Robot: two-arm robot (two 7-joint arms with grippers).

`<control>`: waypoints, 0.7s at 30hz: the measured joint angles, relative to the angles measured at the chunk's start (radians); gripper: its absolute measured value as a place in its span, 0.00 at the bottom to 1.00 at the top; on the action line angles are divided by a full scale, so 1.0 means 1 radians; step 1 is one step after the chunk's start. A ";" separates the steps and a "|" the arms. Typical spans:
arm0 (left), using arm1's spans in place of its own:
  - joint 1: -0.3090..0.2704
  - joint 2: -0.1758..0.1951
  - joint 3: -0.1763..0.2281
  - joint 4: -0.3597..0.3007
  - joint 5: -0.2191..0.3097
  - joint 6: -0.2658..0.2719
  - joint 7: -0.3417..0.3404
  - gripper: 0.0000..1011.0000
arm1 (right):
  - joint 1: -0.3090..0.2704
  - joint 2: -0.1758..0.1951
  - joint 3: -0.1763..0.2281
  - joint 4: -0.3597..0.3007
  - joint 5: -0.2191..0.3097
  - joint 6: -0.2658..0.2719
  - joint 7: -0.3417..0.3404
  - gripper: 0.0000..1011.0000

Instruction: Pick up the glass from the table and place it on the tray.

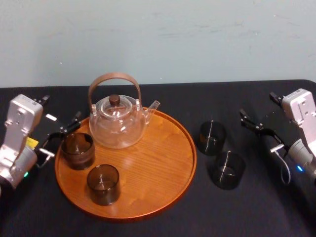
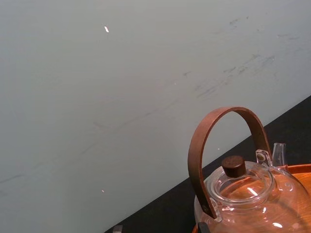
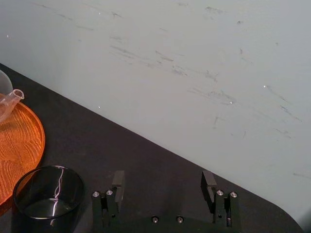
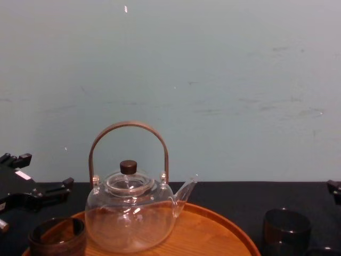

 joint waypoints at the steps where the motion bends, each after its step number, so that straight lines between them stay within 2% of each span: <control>1: 0.000 0.000 0.000 0.000 0.000 0.000 0.000 0.99 | 0.000 0.000 0.000 0.000 0.000 0.000 0.000 0.99; 21: 0.000 0.000 0.000 0.000 0.000 0.000 0.000 0.99 | 0.000 0.000 0.000 0.000 0.000 0.000 0.000 0.99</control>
